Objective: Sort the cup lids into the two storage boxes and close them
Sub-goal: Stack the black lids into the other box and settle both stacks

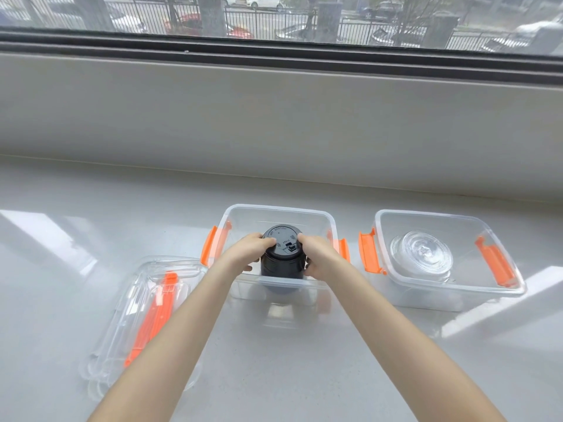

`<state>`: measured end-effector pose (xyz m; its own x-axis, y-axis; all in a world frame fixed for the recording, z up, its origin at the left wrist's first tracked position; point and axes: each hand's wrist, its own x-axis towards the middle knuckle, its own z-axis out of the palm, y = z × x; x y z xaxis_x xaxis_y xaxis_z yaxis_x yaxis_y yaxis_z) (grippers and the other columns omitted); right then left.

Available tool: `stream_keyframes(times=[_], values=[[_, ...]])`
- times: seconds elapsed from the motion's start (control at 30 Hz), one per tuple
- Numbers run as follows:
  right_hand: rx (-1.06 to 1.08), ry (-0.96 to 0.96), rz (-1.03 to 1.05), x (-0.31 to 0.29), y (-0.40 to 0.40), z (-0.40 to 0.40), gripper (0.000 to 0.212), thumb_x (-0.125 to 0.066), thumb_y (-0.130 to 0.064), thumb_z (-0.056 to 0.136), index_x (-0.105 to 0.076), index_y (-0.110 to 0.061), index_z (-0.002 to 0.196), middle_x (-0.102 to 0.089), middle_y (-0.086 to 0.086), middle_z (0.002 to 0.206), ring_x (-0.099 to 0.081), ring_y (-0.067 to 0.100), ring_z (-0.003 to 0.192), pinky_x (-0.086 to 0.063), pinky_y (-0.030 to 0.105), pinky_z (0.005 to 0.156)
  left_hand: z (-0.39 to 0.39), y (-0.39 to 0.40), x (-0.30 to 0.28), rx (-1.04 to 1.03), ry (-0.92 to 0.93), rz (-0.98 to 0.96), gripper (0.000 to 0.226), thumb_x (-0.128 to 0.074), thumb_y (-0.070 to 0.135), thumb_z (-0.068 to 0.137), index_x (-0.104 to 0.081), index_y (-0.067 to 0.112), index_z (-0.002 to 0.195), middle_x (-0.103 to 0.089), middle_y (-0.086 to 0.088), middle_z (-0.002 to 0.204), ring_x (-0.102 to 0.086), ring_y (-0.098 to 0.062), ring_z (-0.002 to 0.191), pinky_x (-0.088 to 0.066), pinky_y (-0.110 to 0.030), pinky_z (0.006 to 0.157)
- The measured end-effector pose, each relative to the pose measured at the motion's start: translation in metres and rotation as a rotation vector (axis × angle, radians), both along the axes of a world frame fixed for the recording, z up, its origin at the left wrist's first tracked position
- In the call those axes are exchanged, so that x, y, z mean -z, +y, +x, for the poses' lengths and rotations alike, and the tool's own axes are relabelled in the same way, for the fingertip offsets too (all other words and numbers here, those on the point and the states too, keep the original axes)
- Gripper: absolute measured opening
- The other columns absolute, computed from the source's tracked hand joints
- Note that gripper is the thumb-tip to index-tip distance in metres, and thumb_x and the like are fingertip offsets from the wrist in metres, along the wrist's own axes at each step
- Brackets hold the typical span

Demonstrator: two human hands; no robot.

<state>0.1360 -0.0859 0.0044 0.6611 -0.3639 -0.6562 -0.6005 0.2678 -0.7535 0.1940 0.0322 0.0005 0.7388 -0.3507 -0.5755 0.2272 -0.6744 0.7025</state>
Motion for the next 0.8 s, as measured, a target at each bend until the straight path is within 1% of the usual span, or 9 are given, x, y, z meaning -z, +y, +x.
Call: stream_keyframes(times=[0.1,0.17,0.23,0.27,0.33,0.43,0.63,0.73,0.8], values=[[-0.105,-0.004,-0.179,-0.012,-0.002,-0.007,0.029,-0.036,-0.024,0.094,-0.050,-0.009,0.115,-0.044,0.001,0.080,-0.041,0.020,0.084,-0.043,0.035,0.089,-0.003,0.003,-0.005,-0.017,-0.015,0.008,0.040,-0.042,0.039,0.089,-0.047,0.021,0.124,-0.048,0.000,0.130,-0.046,-0.022,0.113,-0.038,-0.034,0.087],[-0.171,-0.052,-0.264,-0.024,-0.006,-0.013,0.039,-0.036,-0.030,0.094,-0.044,-0.006,0.123,-0.046,0.001,0.082,-0.044,0.021,0.083,-0.043,0.028,0.067,-0.004,0.003,-0.010,-0.042,-0.060,0.010,0.050,-0.042,0.039,0.089,-0.038,0.017,0.134,-0.041,-0.003,0.141,-0.043,-0.023,0.124,-0.037,-0.033,0.091],[-0.200,-0.157,-0.320,-0.034,-0.014,-0.020,0.047,-0.038,-0.031,0.094,-0.044,0.002,0.127,-0.059,0.012,0.100,-0.053,0.031,0.096,-0.046,0.034,0.070,-0.007,0.001,-0.017,-0.068,-0.148,-0.001,0.056,-0.044,0.036,0.090,-0.032,0.012,0.139,-0.036,-0.006,0.148,-0.037,-0.024,0.132,-0.034,-0.034,0.101],[-0.188,-0.227,-0.340,-0.040,-0.020,-0.025,0.047,-0.039,-0.029,0.094,-0.045,0.006,0.125,-0.060,0.019,0.114,-0.054,0.037,0.109,-0.048,0.044,0.086,-0.011,-0.002,-0.022,-0.082,-0.221,-0.015,0.056,-0.045,0.033,0.089,-0.033,0.010,0.139,-0.036,-0.008,0.148,-0.036,-0.023,0.133,-0.032,-0.033,0.104],[-0.147,-0.355,-0.353,-0.052,-0.036,-0.037,0.036,-0.042,-0.024,0.094,-0.054,0.001,0.116,-0.057,0.023,0.124,-0.052,0.036,0.118,-0.041,0.046,0.103,-0.023,-0.014,-0.037,-0.109,-0.409,-0.062,0.048,-0.046,0.027,0.089,-0.041,0.009,0.134,-0.045,-0.012,0.141,-0.043,-0.023,0.128,-0.033,-0.031,0.103],[-0.081,-0.477,-0.387,-0.067,-0.073,-0.060,0.020,-0.043,-0.018,0.093,-0.061,-0.011,0.102,-0.064,0.017,0.108,-0.061,0.027,0.100,-0.047,0.035,0.088,-0.046,-0.045,-0.060,-0.140,-0.603,-0.222,0.034,-0.049,0.019,0.087,-0.057,0.010,0.119,-0.062,-0.009,0.123,-0.055,-0.018,0.112,-0.039,-0.026,0.095],[0.074,-0.468,-0.456,-0.072,-0.164,-0.102,0.020,-0.044,-0.007,0.091,-0.064,-0.008,0.095,-0.065,0.011,0.090,-0.064,0.021,0.081,-0.050,0.029,0.077,-0.092,-0.134,-0.069,-0.021,-0.242,-0.479,0.016,-0.050,0.013,0.086,-0.065,0.017,0.091,-0.064,-0.007,0.094,-0.060,-0.021,0.093,-0.045,-0.033,0.088],[0.165,-0.358,-0.440,-0.057,-0.202,-0.117,0.022,-0.044,-0.007,0.092,-0.063,0.001,0.101,-0.064,0.016,0.095,-0.063,0.021,0.082,-0.051,0.029,0.076,-0.106,-0.177,-0.053,0.034,-0.144,-0.417,0.025,-0.048,0.012,0.087,-0.061,0.010,0.108,-0.057,-0.005,0.101,-0.051,-0.018,0.093,-0.044,-0.027,0.081],[0.201,-0.253,-0.425,-0.043,-0.220,-0.123,0.028,-0.045,-0.009,0.091,-0.059,0.008,0.109,-0.064,0.022,0.101,-0.060,0.029,0.088,-0.049,0.037,0.088,-0.112,-0.202,-0.039,0.056,-0.090,-0.333,0.034,-0.047,0.017,0.087,-0.052,0.012,0.120,-0.052,-0.005,0.119,-0.048,-0.019,0.107,-0.040,-0.026,0.079]])
